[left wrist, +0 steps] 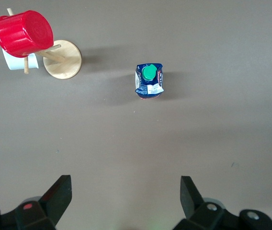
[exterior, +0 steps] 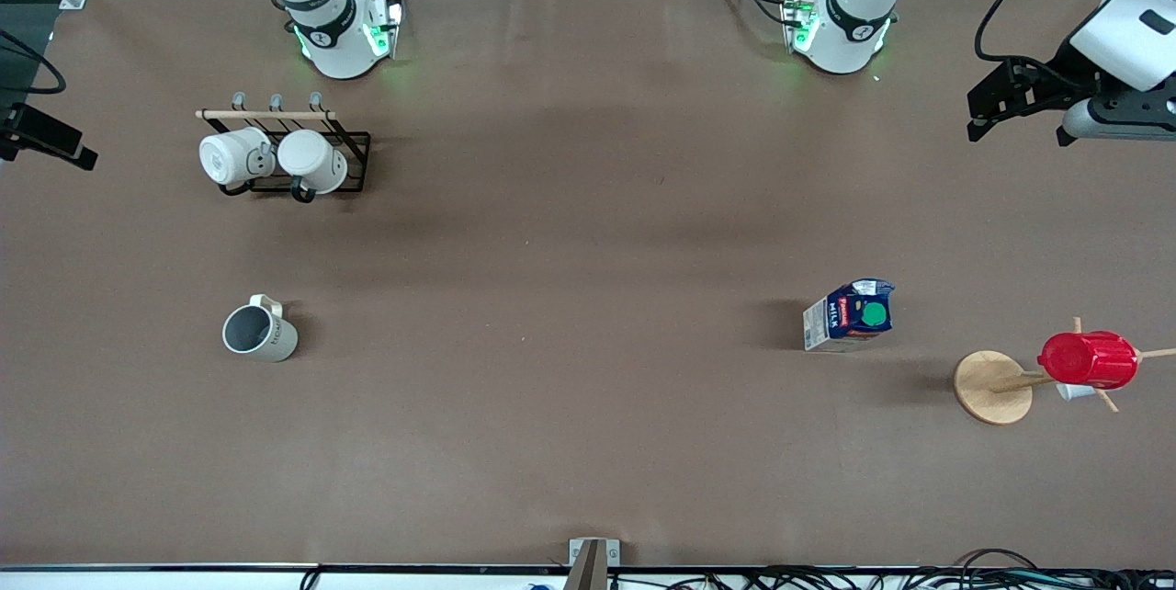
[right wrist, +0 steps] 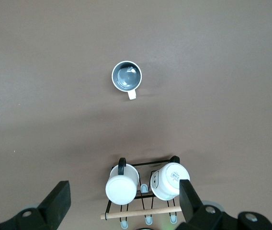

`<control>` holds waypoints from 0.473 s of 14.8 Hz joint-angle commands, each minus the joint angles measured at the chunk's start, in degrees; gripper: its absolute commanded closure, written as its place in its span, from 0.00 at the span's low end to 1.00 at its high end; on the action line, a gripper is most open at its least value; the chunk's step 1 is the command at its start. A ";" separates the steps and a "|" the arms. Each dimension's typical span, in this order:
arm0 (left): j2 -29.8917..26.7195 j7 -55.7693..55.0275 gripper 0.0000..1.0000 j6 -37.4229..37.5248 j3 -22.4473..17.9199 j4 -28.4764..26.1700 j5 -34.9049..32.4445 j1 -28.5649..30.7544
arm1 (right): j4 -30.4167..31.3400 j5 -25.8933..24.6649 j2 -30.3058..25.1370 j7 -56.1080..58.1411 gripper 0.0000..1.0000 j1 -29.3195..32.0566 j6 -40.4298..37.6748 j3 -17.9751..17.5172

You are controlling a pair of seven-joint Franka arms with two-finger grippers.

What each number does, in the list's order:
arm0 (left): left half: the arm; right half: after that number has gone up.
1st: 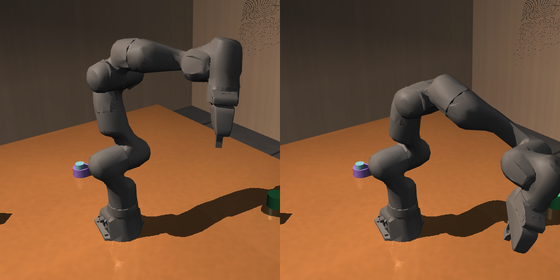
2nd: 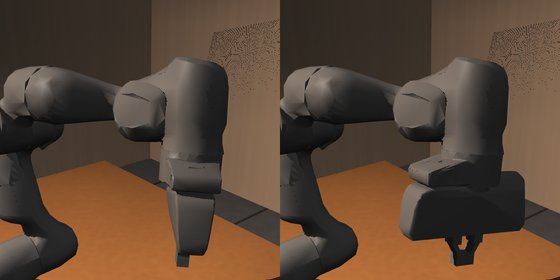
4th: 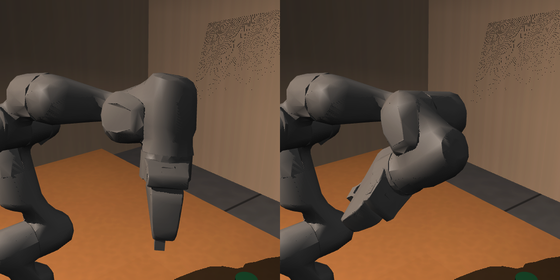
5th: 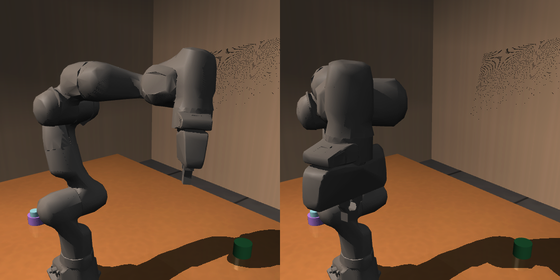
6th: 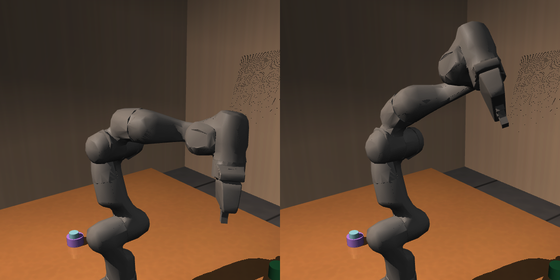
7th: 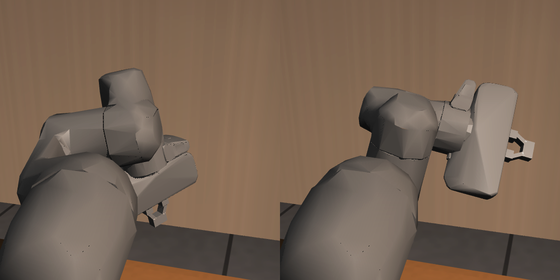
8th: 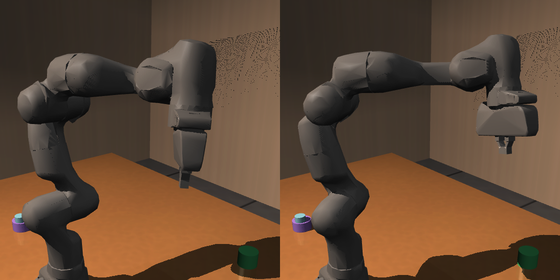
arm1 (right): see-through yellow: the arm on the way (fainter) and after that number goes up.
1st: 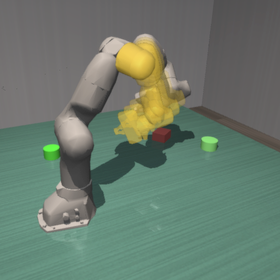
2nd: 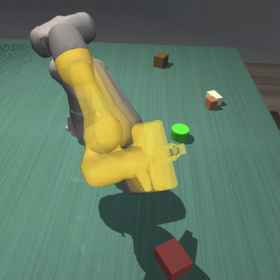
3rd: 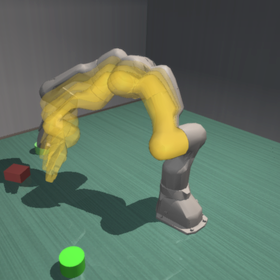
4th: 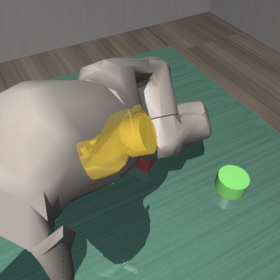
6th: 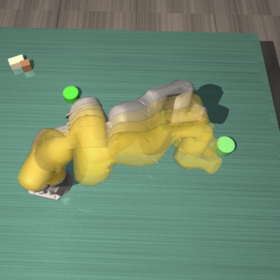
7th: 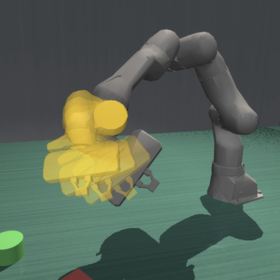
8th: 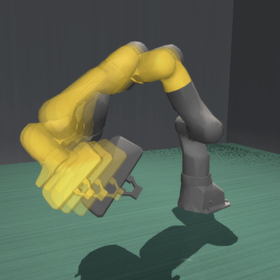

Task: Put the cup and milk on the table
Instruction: 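Move the left gripper toward the blue milk carton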

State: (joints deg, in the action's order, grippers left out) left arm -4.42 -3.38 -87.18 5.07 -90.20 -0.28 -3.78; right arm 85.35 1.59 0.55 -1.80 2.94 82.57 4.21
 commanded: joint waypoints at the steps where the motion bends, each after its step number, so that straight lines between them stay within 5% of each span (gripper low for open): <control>1: 0.55 -0.14 0.00 0.34 -0.15 1.16 -0.16 -0.35 | 0.43 0.52 -0.81 0.57 0.00 0.57 -0.39 -0.26; 7: 5.81 -0.40 0.00 -0.01 -0.24 1.96 -0.24 -0.70 | 0.43 0.52 -0.81 0.57 0.00 0.48 -0.65 -0.26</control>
State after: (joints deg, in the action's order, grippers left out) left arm -1.84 -3.39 -87.20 5.06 -90.06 -0.29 -3.80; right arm 85.35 1.59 0.55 -1.79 2.95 82.39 4.22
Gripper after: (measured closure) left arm 0.000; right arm 0.000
